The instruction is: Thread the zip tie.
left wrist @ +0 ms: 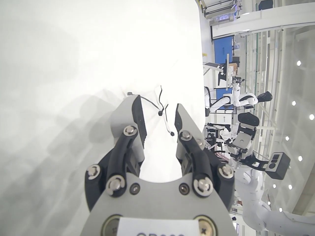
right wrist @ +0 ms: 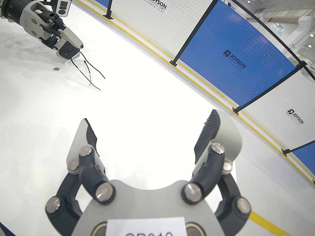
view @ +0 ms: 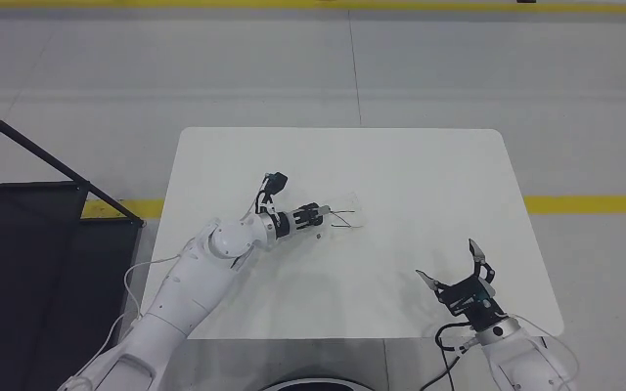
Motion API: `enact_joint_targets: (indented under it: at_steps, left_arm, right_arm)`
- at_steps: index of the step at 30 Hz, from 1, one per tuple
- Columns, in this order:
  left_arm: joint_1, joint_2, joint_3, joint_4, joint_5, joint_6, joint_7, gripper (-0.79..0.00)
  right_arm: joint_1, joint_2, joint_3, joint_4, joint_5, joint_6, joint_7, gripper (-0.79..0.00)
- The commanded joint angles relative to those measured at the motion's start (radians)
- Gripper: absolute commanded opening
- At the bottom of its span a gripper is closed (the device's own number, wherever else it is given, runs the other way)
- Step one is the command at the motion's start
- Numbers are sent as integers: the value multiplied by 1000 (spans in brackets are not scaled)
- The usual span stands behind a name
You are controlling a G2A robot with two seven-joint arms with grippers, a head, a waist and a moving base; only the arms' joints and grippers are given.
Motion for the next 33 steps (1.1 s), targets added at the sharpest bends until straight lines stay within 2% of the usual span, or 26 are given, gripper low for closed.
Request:
enact_joint_targets:
  at_steps: [1,15,18,24,33]
  left_arm:
    - [-1,-1,-1,3,-5,-1,-3,-456]
    - [-11,-10,2,23,-6,-7,-14,-499]
    - [-12,-11,0,25,-8,-11,-14,-539]
    - [-13,-13,-2,29,-4,-13,-14,-671]
    - [-13,-17,-5,33,-5,-16,-19,-779]
  right_arm:
    - [0,0,0,0,0,0,0,0]
    - [0,0,0,0,0,0,0,0]
    - [0,0,0,0,0,0,0,0]
    - [0,0,0,0,0,0,0,0]
    - [0,0,0,0,0,0,0,0]
